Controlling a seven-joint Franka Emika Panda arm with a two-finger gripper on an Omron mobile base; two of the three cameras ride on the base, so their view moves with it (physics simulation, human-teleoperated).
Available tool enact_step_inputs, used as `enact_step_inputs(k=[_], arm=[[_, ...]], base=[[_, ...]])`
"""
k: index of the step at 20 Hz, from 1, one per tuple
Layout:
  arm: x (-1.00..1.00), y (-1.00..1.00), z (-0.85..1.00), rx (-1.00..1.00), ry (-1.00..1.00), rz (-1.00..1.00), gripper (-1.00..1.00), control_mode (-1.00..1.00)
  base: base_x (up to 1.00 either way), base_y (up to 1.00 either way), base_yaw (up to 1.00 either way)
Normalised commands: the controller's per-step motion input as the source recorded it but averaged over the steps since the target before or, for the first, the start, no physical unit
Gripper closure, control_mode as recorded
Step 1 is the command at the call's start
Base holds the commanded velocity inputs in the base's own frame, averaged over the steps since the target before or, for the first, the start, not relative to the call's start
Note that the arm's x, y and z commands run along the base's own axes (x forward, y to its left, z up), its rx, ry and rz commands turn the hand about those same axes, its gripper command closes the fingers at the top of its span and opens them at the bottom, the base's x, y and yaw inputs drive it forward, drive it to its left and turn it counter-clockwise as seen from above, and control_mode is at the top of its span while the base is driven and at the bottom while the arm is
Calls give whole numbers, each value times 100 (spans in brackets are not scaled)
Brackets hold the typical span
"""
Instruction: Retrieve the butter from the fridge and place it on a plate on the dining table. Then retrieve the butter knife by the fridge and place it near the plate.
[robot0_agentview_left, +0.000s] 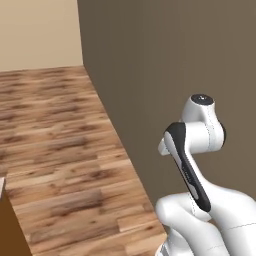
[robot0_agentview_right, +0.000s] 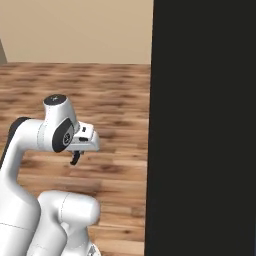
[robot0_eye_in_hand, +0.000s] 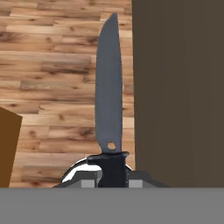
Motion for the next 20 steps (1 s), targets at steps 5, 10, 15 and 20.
enact_step_inputs(k=[5,10,15,20], arm=[[0,0,0,0,0,0,100,100],[0,0,0,0,0,0,100,100],[0,0,0,0,0,0,100,100],[0,0,0,0,0,0,100,100]], base=[[100,33,4],[100,37,11],[100,30,27],[100,2,42]])
